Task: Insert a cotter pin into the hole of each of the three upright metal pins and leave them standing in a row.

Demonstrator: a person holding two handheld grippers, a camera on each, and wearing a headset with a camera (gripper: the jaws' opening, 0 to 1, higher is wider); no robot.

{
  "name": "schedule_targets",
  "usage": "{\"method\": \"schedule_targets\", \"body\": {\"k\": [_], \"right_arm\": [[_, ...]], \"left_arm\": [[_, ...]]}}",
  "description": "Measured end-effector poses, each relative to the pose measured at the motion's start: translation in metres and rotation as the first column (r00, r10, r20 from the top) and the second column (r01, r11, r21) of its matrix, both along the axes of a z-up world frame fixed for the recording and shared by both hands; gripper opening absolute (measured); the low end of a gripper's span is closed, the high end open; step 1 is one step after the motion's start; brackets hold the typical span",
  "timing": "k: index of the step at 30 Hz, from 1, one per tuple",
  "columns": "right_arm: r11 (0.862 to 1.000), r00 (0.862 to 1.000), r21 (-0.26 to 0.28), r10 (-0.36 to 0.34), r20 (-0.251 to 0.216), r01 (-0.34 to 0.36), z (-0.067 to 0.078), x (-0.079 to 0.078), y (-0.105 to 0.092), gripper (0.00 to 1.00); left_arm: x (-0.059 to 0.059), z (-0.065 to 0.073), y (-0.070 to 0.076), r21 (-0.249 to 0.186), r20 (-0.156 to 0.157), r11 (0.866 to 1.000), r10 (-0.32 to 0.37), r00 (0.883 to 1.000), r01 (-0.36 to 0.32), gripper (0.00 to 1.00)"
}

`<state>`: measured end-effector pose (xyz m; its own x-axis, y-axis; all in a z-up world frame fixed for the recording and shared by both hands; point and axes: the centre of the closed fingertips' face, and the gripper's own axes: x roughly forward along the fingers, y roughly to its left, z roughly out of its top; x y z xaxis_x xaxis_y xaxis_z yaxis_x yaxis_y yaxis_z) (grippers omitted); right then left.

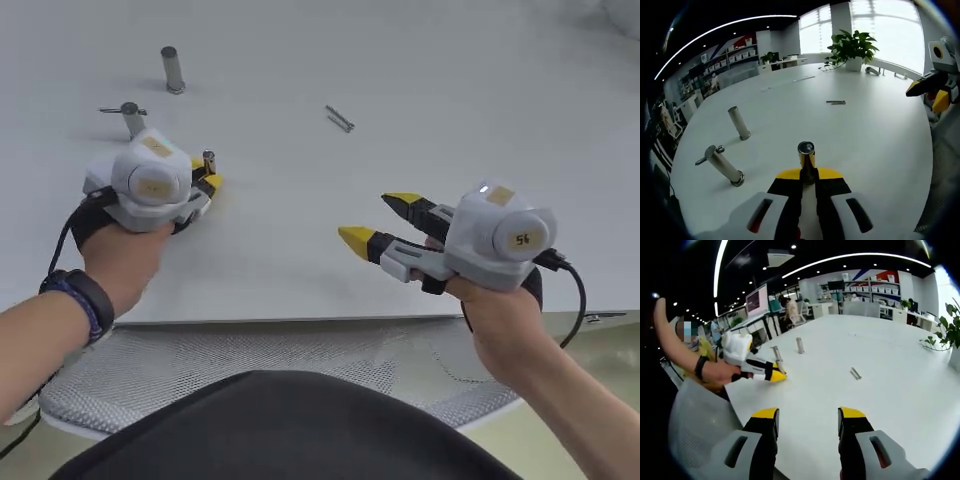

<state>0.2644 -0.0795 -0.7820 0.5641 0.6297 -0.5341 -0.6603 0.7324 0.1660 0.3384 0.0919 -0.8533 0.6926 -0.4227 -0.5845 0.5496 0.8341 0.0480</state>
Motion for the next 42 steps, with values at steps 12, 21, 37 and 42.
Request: {"method": "schedule_targets", "body": {"k": [12,21,37,42], "right_arm": [[1.0,1.0,-0.005,-0.011,0.003,0.011,0.002,0.001,-0.005,0.49],[1.0,1.0,-0.004,-0.012,-0.001,0.012,0.001,-0.001,-0.007,0.49],[1.0,1.0,0.002,-0.019,0.002,0.019,0.002,-0.002,-0.011,0.49],[1.0,1.0,0.007,-0.02,0.001,0.02,0.001,-0.001,-0.01,0.49]], "left_arm": [[0.006,0.0,0.001,-0.003,0.0,0.993,0.121,0.993,-0.121,0.07],[0.007,0.001,0.001,-0.011,-0.004,0.983,0.185,0.983,-0.185,0.07],[0.001,-0.001,0.003,-0.05,-0.037,0.979,0.195,0.98,-0.197,0.13],[-0.001,0.002,0.005,-0.051,-0.037,0.981,0.188,0.982,-0.19,0.13]]}}
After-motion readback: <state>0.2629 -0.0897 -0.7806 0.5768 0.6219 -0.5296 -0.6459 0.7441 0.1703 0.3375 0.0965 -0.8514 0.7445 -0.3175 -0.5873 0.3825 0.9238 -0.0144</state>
